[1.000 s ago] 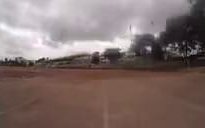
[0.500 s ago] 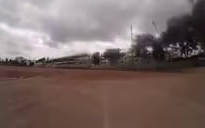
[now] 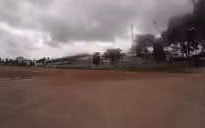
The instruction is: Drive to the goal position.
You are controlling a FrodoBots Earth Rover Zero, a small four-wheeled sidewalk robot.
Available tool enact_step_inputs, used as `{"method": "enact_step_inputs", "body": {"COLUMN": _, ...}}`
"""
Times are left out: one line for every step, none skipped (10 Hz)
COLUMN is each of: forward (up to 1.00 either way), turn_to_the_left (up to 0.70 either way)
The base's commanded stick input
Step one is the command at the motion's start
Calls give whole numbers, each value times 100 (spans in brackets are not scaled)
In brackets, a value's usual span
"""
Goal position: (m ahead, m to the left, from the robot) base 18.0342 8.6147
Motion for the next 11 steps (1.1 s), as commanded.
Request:
{"method": "enact_step_inputs", "body": {"forward": 70, "turn_to_the_left": 0}}
{"method": "enact_step_inputs", "body": {"forward": 70, "turn_to_the_left": 0}}
{"method": "enact_step_inputs", "body": {"forward": 70, "turn_to_the_left": 0}}
{"method": "enact_step_inputs", "body": {"forward": 70, "turn_to_the_left": 0}}
{"method": "enact_step_inputs", "body": {"forward": 70, "turn_to_the_left": 0}}
{"method": "enact_step_inputs", "body": {"forward": 70, "turn_to_the_left": 0}}
{"method": "enact_step_inputs", "body": {"forward": 70, "turn_to_the_left": 0}}
{"method": "enact_step_inputs", "body": {"forward": 70, "turn_to_the_left": 0}}
{"method": "enact_step_inputs", "body": {"forward": 70, "turn_to_the_left": 0}}
{"method": "enact_step_inputs", "body": {"forward": 70, "turn_to_the_left": 0}}
{"method": "enact_step_inputs", "body": {"forward": 70, "turn_to_the_left": 0}}
